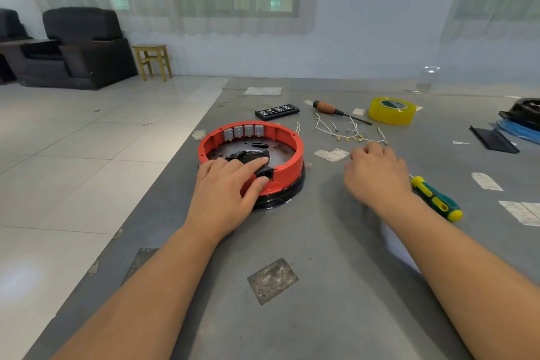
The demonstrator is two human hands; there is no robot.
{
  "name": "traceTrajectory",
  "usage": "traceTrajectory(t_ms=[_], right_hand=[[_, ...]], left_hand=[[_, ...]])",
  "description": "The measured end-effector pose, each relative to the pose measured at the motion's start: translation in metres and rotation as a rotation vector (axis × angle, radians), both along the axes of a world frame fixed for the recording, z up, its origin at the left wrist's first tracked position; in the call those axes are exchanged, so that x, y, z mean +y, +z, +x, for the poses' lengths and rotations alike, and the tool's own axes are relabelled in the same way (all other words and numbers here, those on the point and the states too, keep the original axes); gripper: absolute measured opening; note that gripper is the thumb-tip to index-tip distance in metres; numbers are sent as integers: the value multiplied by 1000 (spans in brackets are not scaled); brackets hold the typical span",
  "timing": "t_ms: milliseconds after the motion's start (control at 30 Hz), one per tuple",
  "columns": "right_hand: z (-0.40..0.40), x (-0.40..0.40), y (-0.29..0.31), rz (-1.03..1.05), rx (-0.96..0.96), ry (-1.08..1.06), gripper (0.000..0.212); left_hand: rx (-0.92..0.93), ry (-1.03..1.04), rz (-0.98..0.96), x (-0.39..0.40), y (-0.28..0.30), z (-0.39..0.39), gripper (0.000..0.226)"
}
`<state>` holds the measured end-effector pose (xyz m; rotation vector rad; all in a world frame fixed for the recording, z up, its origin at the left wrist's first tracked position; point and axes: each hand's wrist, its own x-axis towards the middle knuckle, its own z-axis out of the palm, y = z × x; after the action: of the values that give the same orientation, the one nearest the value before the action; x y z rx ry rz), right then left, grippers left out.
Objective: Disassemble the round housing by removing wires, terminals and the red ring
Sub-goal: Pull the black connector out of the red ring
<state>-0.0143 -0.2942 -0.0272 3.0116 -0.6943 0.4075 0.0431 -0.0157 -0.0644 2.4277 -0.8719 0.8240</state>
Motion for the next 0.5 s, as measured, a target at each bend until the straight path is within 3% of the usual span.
traceTrajectory(t_ms=[67, 167, 500], right_hand=[[-6, -10, 0, 17, 168, -129, 38], [-7, -16, -2, 77, 265, -202, 44], [-3, -13, -8, -34, 188, -53, 31]], left_hand=[[-8, 21, -2, -3, 0, -1, 48], [-12, 53, 15, -5, 1, -2, 48], [-13, 101, 25, -4, -2, 3, 48]])
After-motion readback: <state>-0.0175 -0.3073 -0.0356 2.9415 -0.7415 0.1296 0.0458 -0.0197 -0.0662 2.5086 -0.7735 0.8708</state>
